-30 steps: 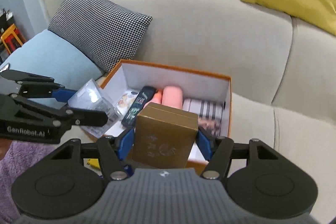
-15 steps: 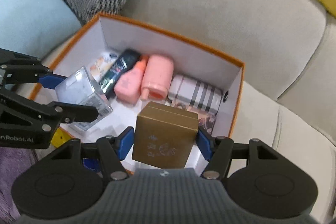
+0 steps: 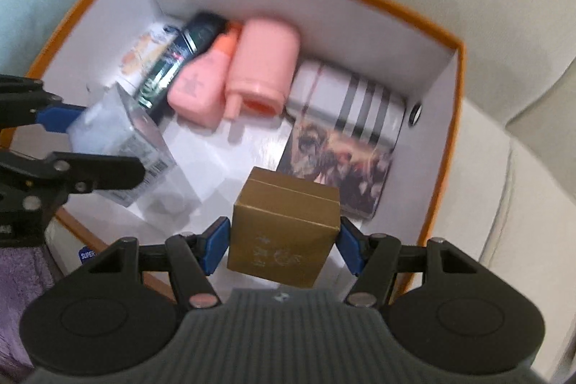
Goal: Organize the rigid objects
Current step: 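Lift the clear cube and gold box with both grippers over the orange box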
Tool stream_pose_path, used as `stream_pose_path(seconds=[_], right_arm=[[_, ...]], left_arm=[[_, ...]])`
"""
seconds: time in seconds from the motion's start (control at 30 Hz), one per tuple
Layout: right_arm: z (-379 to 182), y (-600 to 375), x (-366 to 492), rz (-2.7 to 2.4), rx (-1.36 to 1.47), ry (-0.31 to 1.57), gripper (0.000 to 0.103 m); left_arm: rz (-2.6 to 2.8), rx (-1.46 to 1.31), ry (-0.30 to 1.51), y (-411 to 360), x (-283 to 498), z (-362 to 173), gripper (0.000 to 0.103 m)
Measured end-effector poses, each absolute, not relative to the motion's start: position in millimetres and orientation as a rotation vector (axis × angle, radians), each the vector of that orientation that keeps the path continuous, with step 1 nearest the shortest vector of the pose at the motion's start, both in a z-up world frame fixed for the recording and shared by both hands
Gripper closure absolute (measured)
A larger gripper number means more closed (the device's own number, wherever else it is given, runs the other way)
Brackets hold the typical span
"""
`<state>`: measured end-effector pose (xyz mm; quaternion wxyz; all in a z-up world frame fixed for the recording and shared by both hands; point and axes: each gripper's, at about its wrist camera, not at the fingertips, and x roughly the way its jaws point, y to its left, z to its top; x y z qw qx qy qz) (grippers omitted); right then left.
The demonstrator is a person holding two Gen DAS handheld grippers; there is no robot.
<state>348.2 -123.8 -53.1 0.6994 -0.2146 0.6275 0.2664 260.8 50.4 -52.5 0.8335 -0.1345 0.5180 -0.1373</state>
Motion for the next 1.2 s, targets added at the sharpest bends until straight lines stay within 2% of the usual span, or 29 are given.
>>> stream_pose_path(seconds=[0.3,0.6,0.93,1.2], right_arm=[[-59,-111,354,0.603,-0.519,1.405,0.038],[-64,-106,360,0.622,-0.534,1.557,0.039],[-69,-102,366,0.586,-0.525,1.495,0.038],[-62,-101,355,0.57,-0.543,1.367,0.035]], left_arm=[[-0.284,-0.301,1.11,55,263,-60,0.048],[-0.278,-0.302,1.112,60,265,-60,0.048],[-0.261,-0.311,1.098,74,260,-57,0.048],[-0.298,-0.267,1.112,76,245,-49,0.048]])
